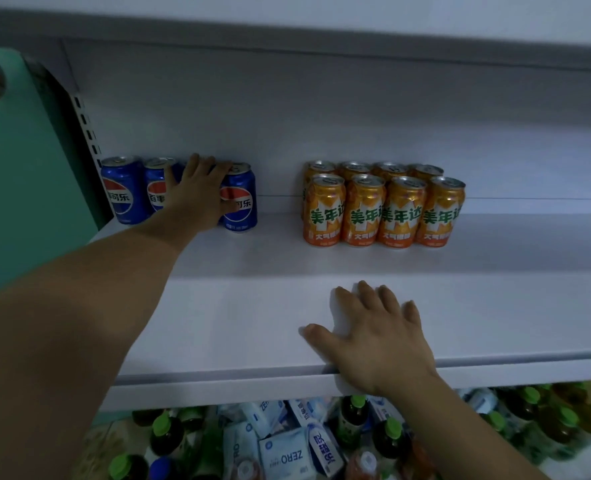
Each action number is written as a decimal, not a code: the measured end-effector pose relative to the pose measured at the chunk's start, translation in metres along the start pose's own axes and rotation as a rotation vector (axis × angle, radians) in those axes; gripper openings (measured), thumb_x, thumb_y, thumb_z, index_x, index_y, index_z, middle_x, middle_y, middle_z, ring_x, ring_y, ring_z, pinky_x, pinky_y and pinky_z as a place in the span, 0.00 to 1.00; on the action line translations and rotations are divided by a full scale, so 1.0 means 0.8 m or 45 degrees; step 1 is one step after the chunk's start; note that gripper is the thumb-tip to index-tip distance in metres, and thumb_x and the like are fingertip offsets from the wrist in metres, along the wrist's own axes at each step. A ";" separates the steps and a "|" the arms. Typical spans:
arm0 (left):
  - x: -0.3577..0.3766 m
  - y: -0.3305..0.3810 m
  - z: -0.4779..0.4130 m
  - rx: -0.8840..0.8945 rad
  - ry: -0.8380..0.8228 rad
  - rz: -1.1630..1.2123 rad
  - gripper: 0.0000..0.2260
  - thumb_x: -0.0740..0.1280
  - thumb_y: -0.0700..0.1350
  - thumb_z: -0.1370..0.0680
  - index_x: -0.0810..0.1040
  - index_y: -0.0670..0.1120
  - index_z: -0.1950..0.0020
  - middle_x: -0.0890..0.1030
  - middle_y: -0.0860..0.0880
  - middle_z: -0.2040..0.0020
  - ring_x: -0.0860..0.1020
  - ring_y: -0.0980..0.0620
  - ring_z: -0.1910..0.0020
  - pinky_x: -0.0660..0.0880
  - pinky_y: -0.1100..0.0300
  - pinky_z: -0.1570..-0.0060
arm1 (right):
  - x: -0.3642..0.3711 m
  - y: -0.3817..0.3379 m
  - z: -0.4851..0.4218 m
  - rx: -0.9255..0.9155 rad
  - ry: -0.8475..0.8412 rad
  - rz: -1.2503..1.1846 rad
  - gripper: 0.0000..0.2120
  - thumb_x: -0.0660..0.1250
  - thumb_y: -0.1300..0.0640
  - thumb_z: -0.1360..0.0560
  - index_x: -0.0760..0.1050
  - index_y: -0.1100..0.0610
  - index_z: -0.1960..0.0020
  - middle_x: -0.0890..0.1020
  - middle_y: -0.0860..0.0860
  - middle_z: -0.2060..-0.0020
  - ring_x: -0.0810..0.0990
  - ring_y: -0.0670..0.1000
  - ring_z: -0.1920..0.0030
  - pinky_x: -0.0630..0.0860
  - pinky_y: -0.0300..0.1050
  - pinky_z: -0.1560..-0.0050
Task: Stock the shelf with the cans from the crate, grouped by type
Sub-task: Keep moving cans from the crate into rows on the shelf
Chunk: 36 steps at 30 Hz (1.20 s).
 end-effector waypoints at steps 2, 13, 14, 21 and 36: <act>0.004 -0.001 -0.007 -0.007 0.014 0.045 0.35 0.67 0.56 0.25 0.55 0.50 0.23 0.57 0.46 0.23 0.49 0.44 0.23 0.47 0.34 0.28 | 0.000 -0.001 0.001 0.005 -0.009 -0.014 0.39 0.45 0.25 0.30 0.53 0.44 0.25 0.52 0.49 0.23 0.47 0.55 0.24 0.47 0.62 0.27; 0.010 0.003 -0.017 -0.096 0.056 0.092 0.37 0.69 0.56 0.27 0.55 0.50 0.23 0.55 0.43 0.23 0.49 0.41 0.24 0.49 0.37 0.28 | -0.003 -0.001 -0.001 0.015 -0.009 -0.020 0.39 0.44 0.24 0.30 0.53 0.43 0.25 0.53 0.50 0.23 0.47 0.55 0.24 0.47 0.62 0.27; 0.008 0.002 -0.014 -0.114 0.033 0.097 0.38 0.69 0.56 0.26 0.53 0.50 0.23 0.52 0.43 0.22 0.47 0.41 0.23 0.48 0.37 0.28 | -0.005 -0.001 -0.001 0.008 0.002 -0.018 0.39 0.44 0.24 0.30 0.55 0.44 0.26 0.54 0.50 0.23 0.49 0.56 0.24 0.48 0.63 0.27; -0.019 0.055 0.058 -0.071 -0.153 0.285 0.35 0.67 0.57 0.25 0.55 0.49 0.23 0.54 0.46 0.22 0.51 0.44 0.23 0.51 0.41 0.27 | -0.012 -0.003 0.000 -0.028 -0.045 -0.078 0.35 0.48 0.27 0.29 0.64 0.48 0.30 0.61 0.52 0.26 0.56 0.57 0.26 0.52 0.63 0.28; -0.068 0.536 0.337 0.970 -0.794 0.640 0.31 0.66 0.58 0.24 0.62 0.47 0.25 0.61 0.46 0.24 0.63 0.45 0.27 0.63 0.52 0.30 | -0.131 0.368 0.323 0.978 0.104 -0.125 0.36 0.55 0.31 0.24 0.62 0.53 0.25 0.70 0.54 0.29 0.72 0.59 0.35 0.72 0.53 0.41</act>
Point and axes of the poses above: each hand's wrist, its own z-axis away from the middle knuckle, its own x-axis out of the palm, y = z × x, the point moved 8 cm from there along -z, towards the middle knuckle
